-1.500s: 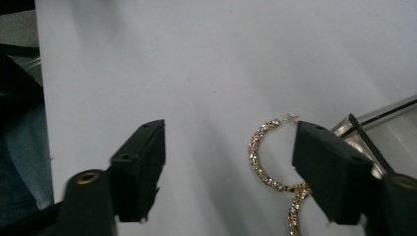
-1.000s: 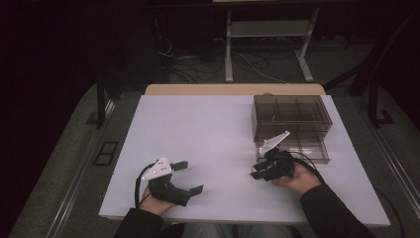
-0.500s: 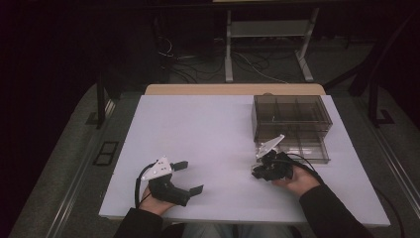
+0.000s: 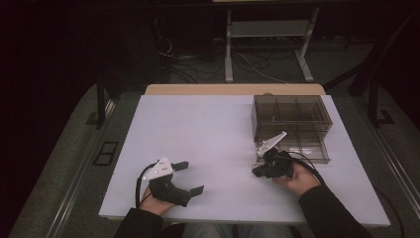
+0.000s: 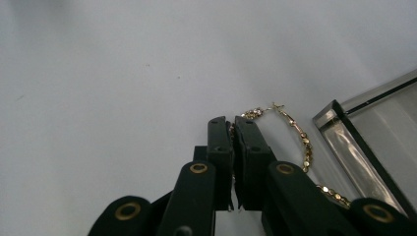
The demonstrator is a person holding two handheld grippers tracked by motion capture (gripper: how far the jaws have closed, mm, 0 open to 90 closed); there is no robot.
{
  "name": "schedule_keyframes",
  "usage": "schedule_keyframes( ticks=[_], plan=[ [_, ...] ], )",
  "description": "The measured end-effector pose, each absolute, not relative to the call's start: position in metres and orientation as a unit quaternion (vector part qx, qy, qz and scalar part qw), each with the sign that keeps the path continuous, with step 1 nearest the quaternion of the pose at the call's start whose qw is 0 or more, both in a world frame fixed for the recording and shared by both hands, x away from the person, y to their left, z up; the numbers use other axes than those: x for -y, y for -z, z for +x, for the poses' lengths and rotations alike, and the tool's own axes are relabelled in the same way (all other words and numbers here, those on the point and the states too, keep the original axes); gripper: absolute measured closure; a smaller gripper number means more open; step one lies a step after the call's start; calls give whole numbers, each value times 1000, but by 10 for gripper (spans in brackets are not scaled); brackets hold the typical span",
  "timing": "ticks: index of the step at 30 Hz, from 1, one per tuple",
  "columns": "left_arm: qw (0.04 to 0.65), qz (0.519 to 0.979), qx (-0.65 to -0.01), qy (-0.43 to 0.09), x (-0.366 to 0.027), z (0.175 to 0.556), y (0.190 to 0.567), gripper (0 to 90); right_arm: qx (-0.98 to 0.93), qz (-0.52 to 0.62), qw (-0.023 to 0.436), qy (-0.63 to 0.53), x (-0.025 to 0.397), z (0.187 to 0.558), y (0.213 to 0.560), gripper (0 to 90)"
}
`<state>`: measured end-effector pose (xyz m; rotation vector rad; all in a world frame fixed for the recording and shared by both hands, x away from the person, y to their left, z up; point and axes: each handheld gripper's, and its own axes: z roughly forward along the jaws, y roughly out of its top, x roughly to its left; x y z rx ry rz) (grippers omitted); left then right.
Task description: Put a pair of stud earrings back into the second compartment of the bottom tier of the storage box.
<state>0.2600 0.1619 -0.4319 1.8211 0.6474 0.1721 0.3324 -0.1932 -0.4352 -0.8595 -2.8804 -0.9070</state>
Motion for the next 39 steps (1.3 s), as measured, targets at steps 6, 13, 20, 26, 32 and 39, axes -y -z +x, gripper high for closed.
schedule_keyframes(
  ticks=[6,13,20,26,32,39],
  plan=[
    [565,775,-274,-73,-162,260,432,0,914,-275,13,299,194,332,433,852],
    [564,775,-274,-73,-163,260,432,0,892,-292,45,341,203,333,424,852],
    [565,775,-275,-73,-163,261,432,0,880,-303,56,363,212,332,414,852],
    [564,775,-275,-74,-164,261,432,0,869,-308,62,383,220,330,404,851],
    [565,773,-278,-75,-164,260,431,0,862,-316,58,392,226,329,395,851],
    [566,772,-280,-76,-165,260,431,0,859,-322,48,395,234,330,385,851]
  ],
)
